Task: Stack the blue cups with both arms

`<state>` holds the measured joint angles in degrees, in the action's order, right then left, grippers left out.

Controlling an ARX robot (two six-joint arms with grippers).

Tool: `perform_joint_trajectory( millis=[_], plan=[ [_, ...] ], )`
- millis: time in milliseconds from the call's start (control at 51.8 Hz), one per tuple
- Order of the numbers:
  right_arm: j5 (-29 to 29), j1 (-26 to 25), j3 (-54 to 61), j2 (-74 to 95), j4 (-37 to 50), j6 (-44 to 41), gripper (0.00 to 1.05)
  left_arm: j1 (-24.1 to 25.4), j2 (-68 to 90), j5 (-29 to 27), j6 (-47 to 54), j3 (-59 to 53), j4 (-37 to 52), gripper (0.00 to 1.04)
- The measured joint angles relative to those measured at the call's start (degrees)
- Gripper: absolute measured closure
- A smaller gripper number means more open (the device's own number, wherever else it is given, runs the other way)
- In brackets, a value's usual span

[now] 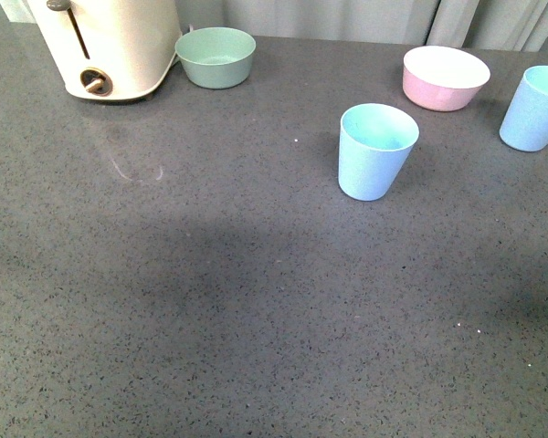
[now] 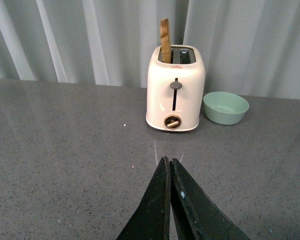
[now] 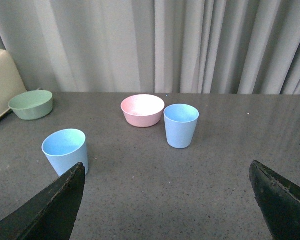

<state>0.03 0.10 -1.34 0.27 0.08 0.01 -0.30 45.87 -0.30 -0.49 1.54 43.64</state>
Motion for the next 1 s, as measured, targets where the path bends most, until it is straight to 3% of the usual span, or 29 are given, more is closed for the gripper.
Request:
perform_joint_trajectory(
  millis=[483, 1005],
  plan=[
    [0.0, 0.0, 0.0, 0.0, 0.0, 0.0, 0.09, 0.0, -19.1, 0.2, 0.0, -0.7, -17.1, 1.03],
    [0.0, 0.0, 0.0, 0.0, 0.0, 0.0, 0.09, 0.0, -30.8, 0.2, 0.0, -0.7, -28.6, 1.03]
  ],
)
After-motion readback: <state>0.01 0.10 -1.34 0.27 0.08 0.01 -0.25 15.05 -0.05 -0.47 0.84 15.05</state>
